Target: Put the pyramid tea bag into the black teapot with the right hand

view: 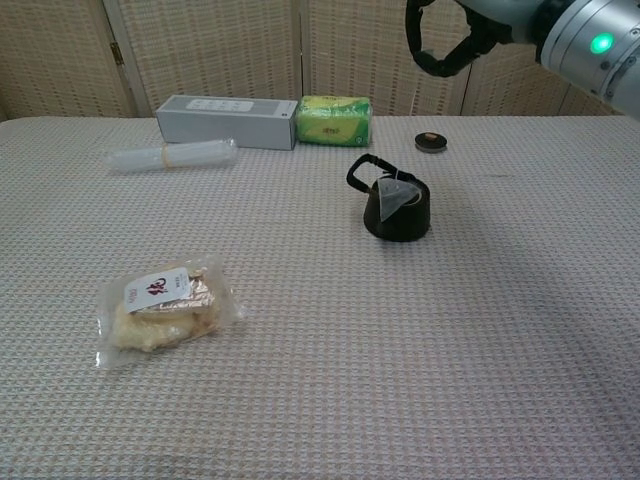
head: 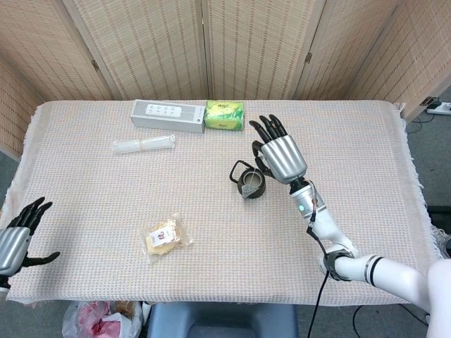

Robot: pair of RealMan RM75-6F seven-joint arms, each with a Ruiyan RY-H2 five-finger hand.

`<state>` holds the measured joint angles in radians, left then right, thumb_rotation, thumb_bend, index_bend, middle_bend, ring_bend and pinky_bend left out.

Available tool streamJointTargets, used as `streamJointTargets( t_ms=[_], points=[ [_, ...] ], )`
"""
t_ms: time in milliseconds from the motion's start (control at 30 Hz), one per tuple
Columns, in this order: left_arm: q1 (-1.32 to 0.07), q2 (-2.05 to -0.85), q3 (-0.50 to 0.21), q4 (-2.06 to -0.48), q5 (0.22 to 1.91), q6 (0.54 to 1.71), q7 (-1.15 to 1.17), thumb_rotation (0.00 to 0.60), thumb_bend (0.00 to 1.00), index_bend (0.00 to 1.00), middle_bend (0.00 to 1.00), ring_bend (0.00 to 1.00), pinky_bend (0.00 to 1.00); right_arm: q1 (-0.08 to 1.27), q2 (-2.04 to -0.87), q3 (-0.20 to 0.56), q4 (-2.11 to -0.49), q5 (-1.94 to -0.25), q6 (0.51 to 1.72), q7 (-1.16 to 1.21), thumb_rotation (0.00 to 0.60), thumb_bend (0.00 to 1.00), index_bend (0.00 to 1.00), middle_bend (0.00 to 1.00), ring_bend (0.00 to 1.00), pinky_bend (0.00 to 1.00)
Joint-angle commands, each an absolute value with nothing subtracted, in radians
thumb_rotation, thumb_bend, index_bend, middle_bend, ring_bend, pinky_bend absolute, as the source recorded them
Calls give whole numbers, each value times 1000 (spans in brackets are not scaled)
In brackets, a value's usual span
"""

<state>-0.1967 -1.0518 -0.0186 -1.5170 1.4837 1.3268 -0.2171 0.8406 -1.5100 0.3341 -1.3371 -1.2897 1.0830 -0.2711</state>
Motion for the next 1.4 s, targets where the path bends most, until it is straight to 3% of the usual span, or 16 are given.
streamJointTargets(
  t_ms=[33,500,1000,1400],
  points=[
    [-202,-1054,-21,-1516,1476,1314,-211,600,143,0,0,0,219,849,-1513,336,-1329,-1290,1079,-258,600,386,603,120,0,0],
    [-205,-1058,-30,-1518,1456,1304,-195,600,143,0,0,0,219,867,-1499,345,-1305,-1263,1065,-244,600,385,603,120,0,0],
    [-208,-1060,-32,-1521,1454,1299,-186,600,143,0,0,0,219,852,-1499,296,-1308,-1294,1085,-259,600,385,603,120,0,0],
    [-204,-1062,-33,-1525,1454,1308,-174,600,143,0,0,0,219,790,-1541,168,-1257,-1379,1105,-218,600,385,603,120,0,0]
  ],
)
